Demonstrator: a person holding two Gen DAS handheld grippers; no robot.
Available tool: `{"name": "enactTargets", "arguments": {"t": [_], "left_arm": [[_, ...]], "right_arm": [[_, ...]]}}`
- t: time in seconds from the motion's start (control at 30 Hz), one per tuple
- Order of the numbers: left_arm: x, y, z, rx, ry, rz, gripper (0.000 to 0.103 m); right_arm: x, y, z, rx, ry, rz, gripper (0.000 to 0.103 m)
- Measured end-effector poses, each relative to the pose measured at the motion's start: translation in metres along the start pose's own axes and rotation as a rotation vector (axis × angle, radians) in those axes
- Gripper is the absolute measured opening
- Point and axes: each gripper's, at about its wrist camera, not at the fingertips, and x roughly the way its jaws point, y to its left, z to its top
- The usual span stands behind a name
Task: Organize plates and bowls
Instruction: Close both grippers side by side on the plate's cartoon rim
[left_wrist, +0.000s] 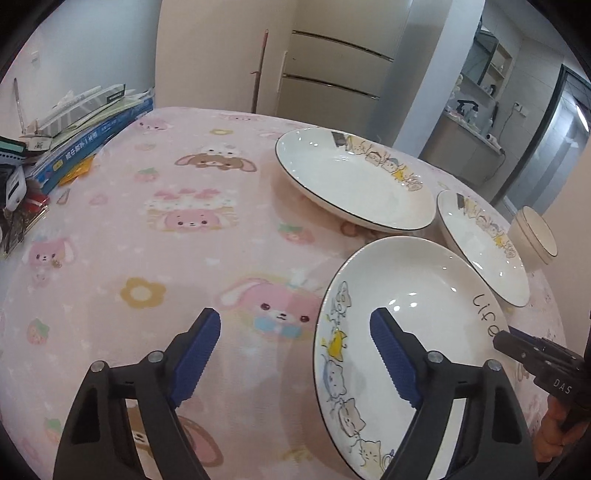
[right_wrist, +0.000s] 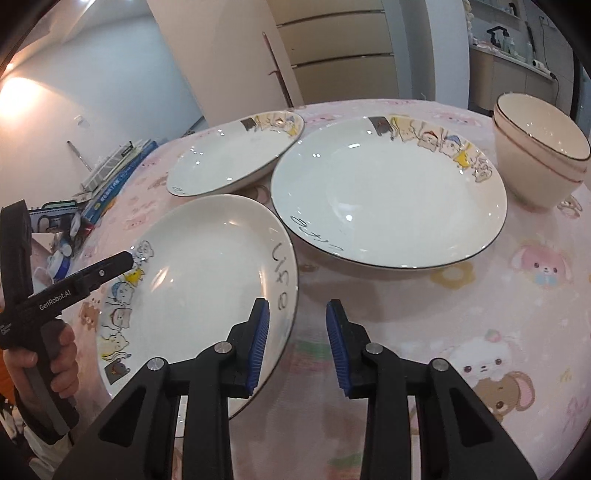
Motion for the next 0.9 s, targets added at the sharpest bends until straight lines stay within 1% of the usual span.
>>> {"name": "enactTargets", "arguments": {"t": [0.07,0.1,0.17,0.23,0.3,0.43,0.53,0.6,0.67,0.7,0.77,0.8,0.9], "left_arm": [[0.004,0.0,-0.002,0.001,0.023,-0.002,0.085],[0.005,-0.001,-0.003,0.003,0.032,-0.005,0.085],[0.008,-0.003,-0.005,0.012,0.05,-0.013,0.082],[0.012,-0.007,-0.007,0.028,0.063,-0.003,0.08],[0.012,-0.01,-0.008,0.045,0.054,0.012,0.08],[0.012,-0.009,-0.008,0.036,0.041,0.022,0.079],[0.012,-0.009,-0.008,0.044,0.03,0.044,0.064],[0.011,-0.009,-0.007,0.037,0.028,0.02,0.057],[0.01,-0.01,-0.008,0.04,0.03,-0.002,0.045],[0.009,-0.012,-0.008,0.045,0.028,-0.014,0.042],[0.008,-0.014,-0.009,0.052,0.028,-0.037,0.028],[0.008,-0.016,-0.01,0.054,0.028,-0.048,0.023],[0.006,-0.019,-0.011,0.067,0.02,-0.034,0.022]], "right_arm": [[0.003,-0.003,0.0,0.018,0.018,0.025,0.032],[0.004,-0.004,0.0,0.018,0.02,0.023,0.032],[0.007,-0.005,0.0,0.016,0.013,0.026,0.032],[0.009,-0.005,0.0,0.017,0.011,0.04,0.03],[0.01,-0.004,0.001,0.019,0.012,0.054,0.028],[0.011,-0.004,0.0,0.036,-0.002,0.082,0.02],[0.011,-0.003,-0.001,0.043,-0.027,0.096,0.014],[0.011,0.0,-0.003,0.026,-0.041,0.088,0.013],[0.01,0.003,-0.003,0.013,-0.047,0.074,0.013],[0.01,0.003,-0.003,0.01,-0.047,0.072,0.013],[0.01,0.002,-0.002,0.005,-0.042,0.074,0.013],[0.01,0.002,-0.001,0.002,-0.04,0.075,0.013],[0.011,0.001,-0.001,0.0,-0.039,0.083,0.013]]}}
